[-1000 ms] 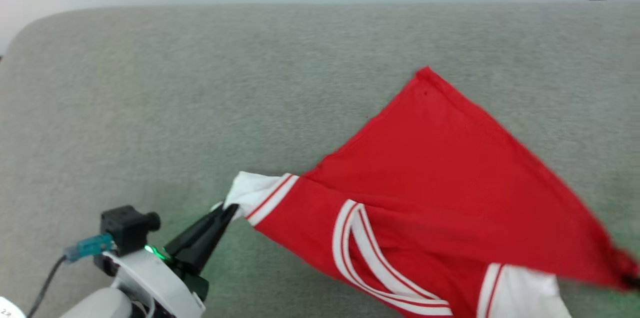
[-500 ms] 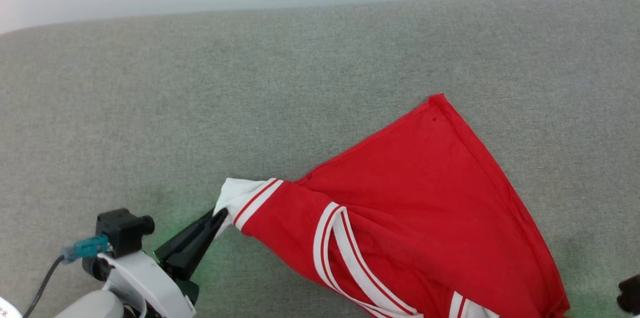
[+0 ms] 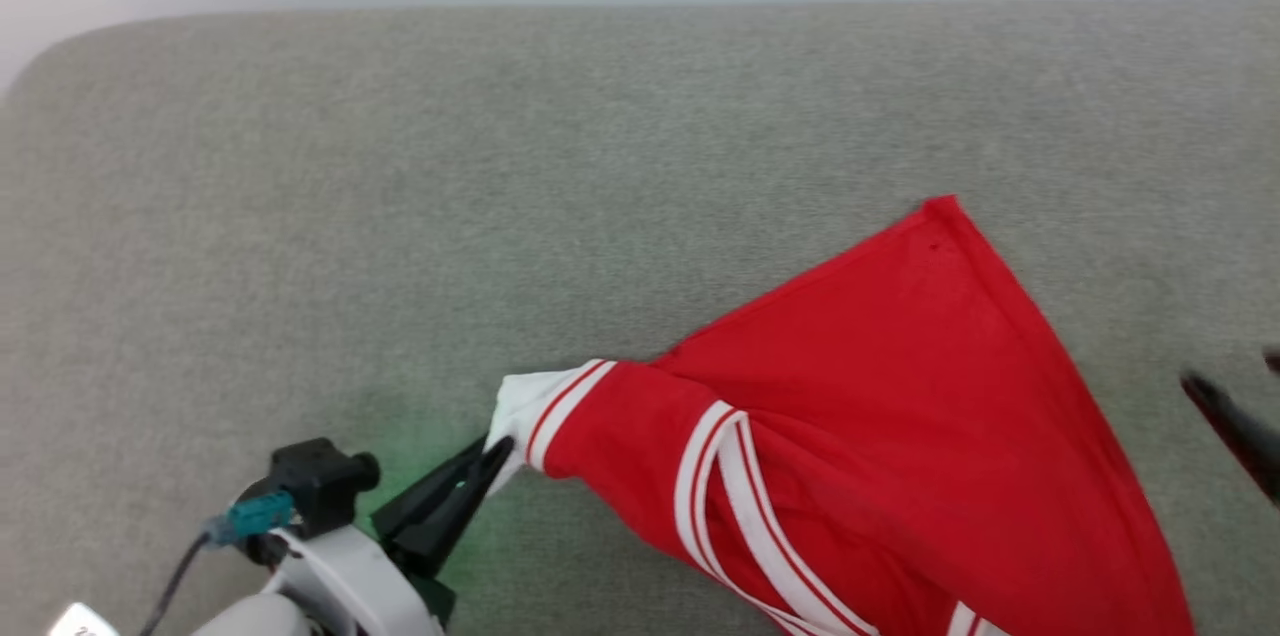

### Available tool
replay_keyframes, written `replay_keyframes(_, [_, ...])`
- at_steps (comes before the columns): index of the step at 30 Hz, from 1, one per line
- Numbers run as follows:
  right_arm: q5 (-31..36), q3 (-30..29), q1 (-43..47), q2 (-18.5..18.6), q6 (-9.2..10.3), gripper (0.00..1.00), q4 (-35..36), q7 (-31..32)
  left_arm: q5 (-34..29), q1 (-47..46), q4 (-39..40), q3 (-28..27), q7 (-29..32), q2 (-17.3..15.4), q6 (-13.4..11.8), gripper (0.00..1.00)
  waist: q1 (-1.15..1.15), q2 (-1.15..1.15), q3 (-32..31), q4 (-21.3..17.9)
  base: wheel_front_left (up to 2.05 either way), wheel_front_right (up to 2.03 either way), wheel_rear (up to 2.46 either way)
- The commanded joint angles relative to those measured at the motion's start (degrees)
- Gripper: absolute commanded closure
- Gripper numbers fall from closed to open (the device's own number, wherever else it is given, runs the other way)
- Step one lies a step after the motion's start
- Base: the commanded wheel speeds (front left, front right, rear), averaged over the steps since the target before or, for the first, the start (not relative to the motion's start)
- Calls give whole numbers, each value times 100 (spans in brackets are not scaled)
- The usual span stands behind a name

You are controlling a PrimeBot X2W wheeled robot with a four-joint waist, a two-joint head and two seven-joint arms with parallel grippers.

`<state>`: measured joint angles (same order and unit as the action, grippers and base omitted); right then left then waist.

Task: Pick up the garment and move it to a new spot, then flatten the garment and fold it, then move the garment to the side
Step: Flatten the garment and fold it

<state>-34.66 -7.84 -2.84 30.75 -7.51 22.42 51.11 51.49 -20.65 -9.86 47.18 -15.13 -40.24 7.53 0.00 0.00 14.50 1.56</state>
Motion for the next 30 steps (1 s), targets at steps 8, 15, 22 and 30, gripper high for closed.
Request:
replay_keyframes(8, [657, 1711, -2292, 179, 4, 0, -1687, -537, -176, -397, -77, 130, 1, 343, -13, 100, 0, 0, 475, 546, 0, 0, 0])
replay_keyframes(15, [578, 2807, -3448, 310, 4, 0, -3170, -671, -224, -624, -115, 208, 1, 497, -13, 100, 0, 0, 739, 779, 0, 0, 0])
replay_keyframes(22, [174, 3494, -3846, 377, 5, 100, -3954, -772, -26, -709, -84, 272, 2, 516, -13, 100, 0, 0, 779, 839, 0, 0, 0])
replay_keyframes(30, [73, 3204, -4334, 270, 5, 100, -4529, -1427, 514, -914, 465, 139, 1, 170, -13, 97, 0, 0, 702, 648, 0, 0, 0])
